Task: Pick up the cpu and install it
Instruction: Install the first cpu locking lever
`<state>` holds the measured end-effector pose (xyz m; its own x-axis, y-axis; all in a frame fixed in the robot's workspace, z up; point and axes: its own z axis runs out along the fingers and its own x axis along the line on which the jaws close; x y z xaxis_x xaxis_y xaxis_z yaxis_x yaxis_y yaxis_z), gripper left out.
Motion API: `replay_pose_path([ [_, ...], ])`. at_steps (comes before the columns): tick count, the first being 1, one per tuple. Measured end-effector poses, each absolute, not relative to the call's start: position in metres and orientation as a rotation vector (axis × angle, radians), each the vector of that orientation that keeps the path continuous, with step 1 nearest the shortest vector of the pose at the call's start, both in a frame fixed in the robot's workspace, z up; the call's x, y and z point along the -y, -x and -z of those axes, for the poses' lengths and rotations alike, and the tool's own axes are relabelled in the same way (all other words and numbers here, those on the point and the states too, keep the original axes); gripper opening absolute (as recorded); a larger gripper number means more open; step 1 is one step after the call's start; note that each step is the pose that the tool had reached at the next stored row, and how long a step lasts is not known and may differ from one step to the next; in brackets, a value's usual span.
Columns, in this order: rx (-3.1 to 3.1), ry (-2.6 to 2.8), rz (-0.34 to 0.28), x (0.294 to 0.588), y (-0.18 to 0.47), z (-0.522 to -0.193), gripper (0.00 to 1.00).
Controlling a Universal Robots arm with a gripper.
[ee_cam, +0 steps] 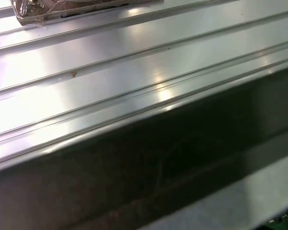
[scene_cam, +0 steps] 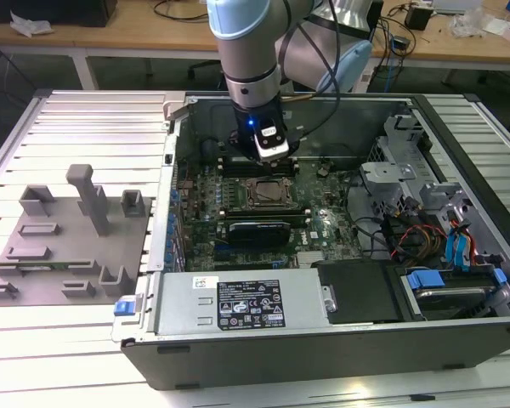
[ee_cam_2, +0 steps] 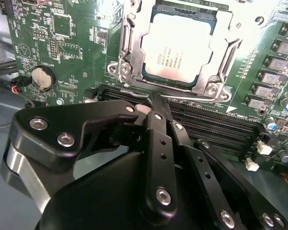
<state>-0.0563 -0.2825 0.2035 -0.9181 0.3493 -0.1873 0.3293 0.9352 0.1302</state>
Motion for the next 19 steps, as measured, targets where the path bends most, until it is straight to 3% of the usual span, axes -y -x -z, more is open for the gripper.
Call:
replay_pose_path([
  [19,-2.881,-0.511,-0.097,0.2825,0.0509,-0.1990,0.11],
])
